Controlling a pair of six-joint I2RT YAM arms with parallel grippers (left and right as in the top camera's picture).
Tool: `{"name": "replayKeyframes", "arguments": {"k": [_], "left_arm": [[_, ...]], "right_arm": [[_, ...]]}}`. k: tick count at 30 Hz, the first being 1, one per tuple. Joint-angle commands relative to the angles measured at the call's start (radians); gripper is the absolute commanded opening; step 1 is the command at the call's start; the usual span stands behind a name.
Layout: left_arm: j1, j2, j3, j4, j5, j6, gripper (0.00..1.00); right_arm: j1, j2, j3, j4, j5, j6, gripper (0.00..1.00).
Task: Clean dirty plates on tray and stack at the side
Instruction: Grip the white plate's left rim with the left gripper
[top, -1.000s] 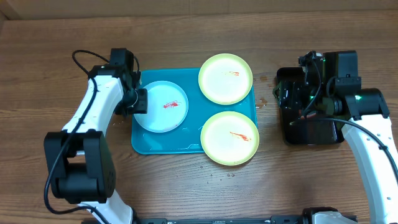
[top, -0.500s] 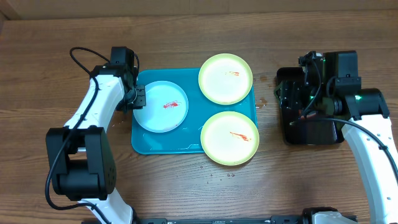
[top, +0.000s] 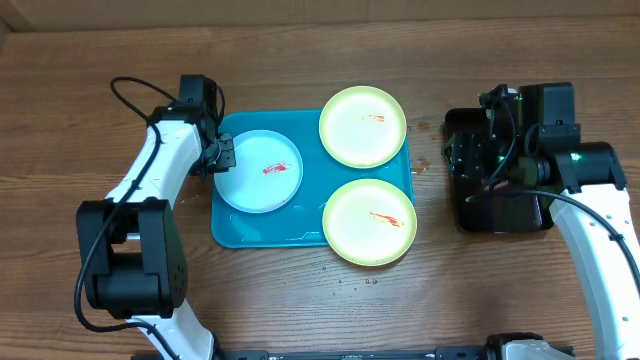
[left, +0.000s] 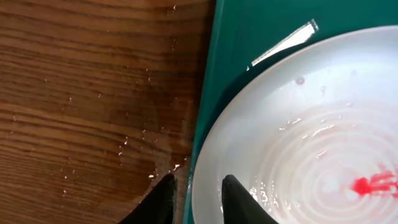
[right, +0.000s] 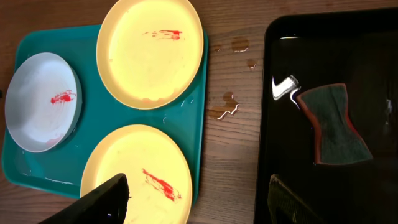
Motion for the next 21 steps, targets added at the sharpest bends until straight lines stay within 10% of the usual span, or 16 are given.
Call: {"name": "replayKeyframes", "arguments": {"k": [1,21], "left_arm": [[0.005,0.009,-0.043,0.015,-0.013,-0.028,0.25],[0.005,0.009,-0.100,0.038,-0.007,-0.028,0.28]], "right_arm": [[0.002,-0.011,0.024,0.001,-0.005,0.005,0.73],[0.002,-0.011,0.024,-0.017,-0.005,0.004,0.73]]}}
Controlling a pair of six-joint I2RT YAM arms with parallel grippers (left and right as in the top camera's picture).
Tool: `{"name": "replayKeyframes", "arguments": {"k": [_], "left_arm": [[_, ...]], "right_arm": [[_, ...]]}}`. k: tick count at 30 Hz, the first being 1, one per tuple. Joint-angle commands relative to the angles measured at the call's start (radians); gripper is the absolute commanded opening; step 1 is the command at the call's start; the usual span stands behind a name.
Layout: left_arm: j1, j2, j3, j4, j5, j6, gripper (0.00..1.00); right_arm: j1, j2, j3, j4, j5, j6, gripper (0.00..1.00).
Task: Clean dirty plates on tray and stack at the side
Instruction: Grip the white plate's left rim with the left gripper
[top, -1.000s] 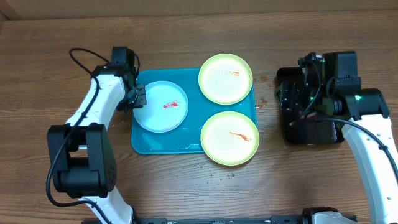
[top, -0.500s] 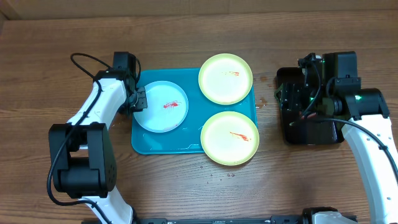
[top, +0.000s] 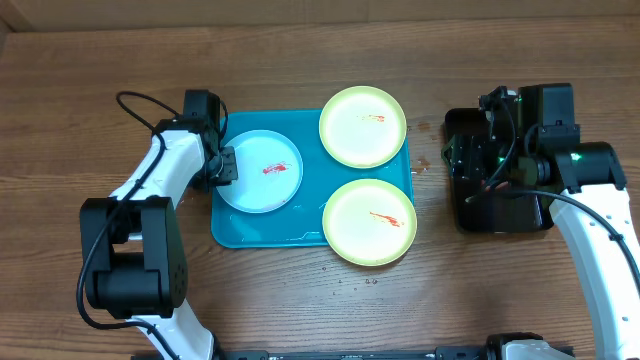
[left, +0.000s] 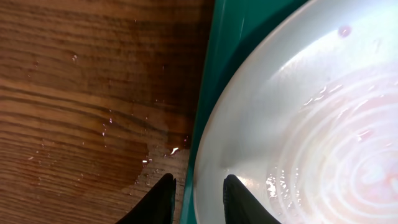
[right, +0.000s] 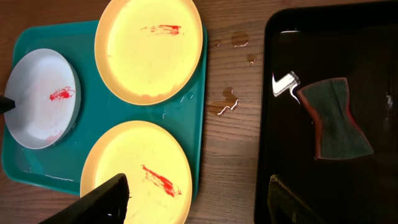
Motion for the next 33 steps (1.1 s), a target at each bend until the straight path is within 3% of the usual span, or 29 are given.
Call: {"name": "replayKeyframes", "arguments": {"k": [1,19,31,33], "left_arm": [[0.005,0.009,-0.011,0.010,-0.001,-0.021,0.28],[0.005,0.009,0.000,0.019,0.116,0.005,0.23],[0.005,0.009,0.007,0.027,0.162,0.068,0.37],[0.005,0.009,-0.024,0.061,0.159,0.082,0.44]], "right_arm": [[0.002,-0.011,0.024,0.000,-0.006,0.004,0.73],[0.002,-0.011,0.024,0.000,-0.006,0.004,0.73],[0.002,-0.011,0.024,0.000,-0.006,0.004,0.73],[0.002,-0.011,0.024,0.000,-0.006,0.004,0.73]]}}
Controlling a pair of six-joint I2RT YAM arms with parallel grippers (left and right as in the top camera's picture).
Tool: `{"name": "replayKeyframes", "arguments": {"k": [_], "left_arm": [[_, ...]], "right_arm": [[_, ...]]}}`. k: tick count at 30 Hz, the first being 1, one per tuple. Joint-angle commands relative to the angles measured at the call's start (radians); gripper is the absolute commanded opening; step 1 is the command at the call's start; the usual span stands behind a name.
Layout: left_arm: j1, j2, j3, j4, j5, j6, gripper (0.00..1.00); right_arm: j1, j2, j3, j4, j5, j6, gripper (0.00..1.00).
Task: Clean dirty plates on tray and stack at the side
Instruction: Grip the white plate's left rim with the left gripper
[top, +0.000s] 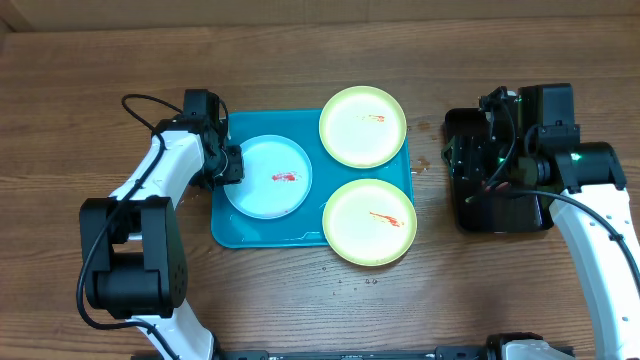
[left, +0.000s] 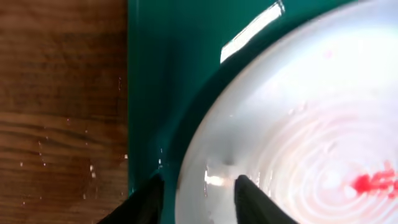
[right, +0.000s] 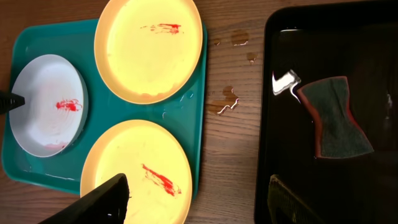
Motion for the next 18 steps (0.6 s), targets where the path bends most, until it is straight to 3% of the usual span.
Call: {"name": "replayKeyframes", "arguments": {"k": [1,5,8,14,18], "left_arm": [[0.004,0.009,-0.040,0.037,0.008,0.040,0.47],[0.004,0.009,-0.094,0.096,0.010,0.061,0.50],[0.004,0.009,-0.110,0.119,0.019,0.061,0.46],[0.004,0.009,-0.111,0.138,0.019,0.060,0.04],[0.004,0.009,-0.110,0.139,0.019,0.060,0.04]], "right_arm": [[0.002,-0.011,0.024,0.002,-0.005,0.004,0.73],[0.002,-0.011,0.024,0.002,-0.005,0.004,0.73],[0.002,-0.011,0.024,0.002,-0.005,0.004,0.74],[0.002,-0.011,0.024,0.002,-0.005,0.004,0.73],[0.002,-0.011,0.024,0.006,-0.004,0.060,0.69]]}}
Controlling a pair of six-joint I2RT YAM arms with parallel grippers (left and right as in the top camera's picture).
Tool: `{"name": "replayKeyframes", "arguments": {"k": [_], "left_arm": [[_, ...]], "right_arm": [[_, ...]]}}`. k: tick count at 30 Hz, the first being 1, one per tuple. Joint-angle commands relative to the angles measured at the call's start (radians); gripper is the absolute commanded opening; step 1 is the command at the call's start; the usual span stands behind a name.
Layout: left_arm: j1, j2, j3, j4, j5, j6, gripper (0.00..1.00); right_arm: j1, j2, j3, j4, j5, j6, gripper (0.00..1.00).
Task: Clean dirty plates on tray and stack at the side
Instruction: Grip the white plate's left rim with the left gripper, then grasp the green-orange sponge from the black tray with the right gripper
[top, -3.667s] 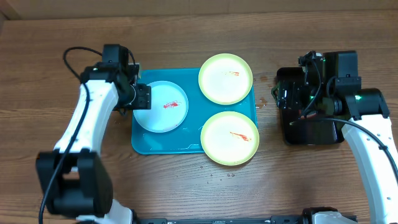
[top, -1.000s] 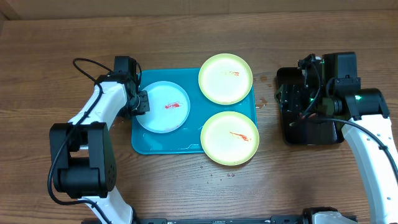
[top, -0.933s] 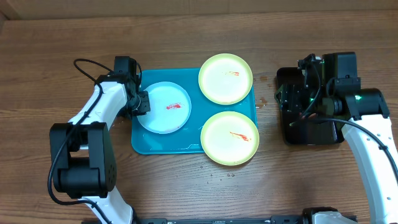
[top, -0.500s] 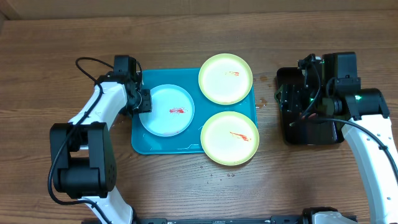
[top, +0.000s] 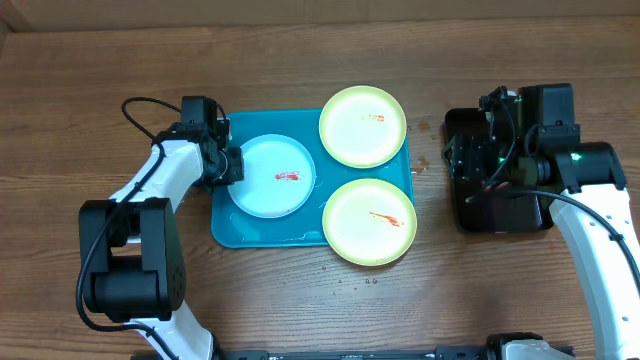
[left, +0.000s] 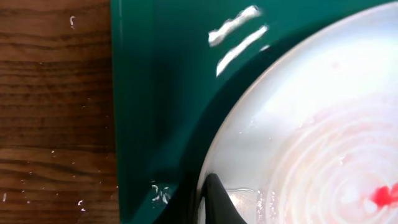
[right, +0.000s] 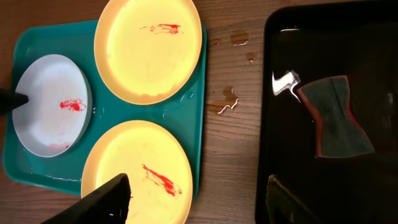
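A white plate with a red smear lies at the left of the teal tray. My left gripper is shut on the plate's left rim, one finger on top of the rim and the other under it. Two yellow plates, one at the back and one at the front, also carry red smears and overhang the tray's right side. My right gripper hangs open and holds nothing, high above the gap between the teal tray and a black tray.
A grey-and-red sponge lies in the wet black tray on the right. Water drops spot the wooden table between the two trays. Bare wood lies left of the teal tray.
My left gripper's fingers, apart on either side of the white plate's rim, have shut on it. Plate and gripper sit slightly further right. The right arm has not moved.
My left gripper stood open at the white plate's left rim, near the tray's left edge. The plate then lay further right, with the open fingers still on either side of its rim. Now they are shut on it. The right gripper stayed open throughout.
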Motion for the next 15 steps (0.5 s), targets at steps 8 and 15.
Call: {"name": "replayKeyframes", "arguments": {"k": [8,15], "left_arm": [[0.023,0.021,-0.029,-0.027,-0.014,-0.124,0.04],[0.036,0.021,-0.029,-0.033,-0.003,-0.121,0.04]], "right_arm": [[0.001,-0.011,0.024,-0.004,0.202,0.369,0.60],[0.001,-0.005,0.024,-0.020,0.232,0.223,0.59]]}}
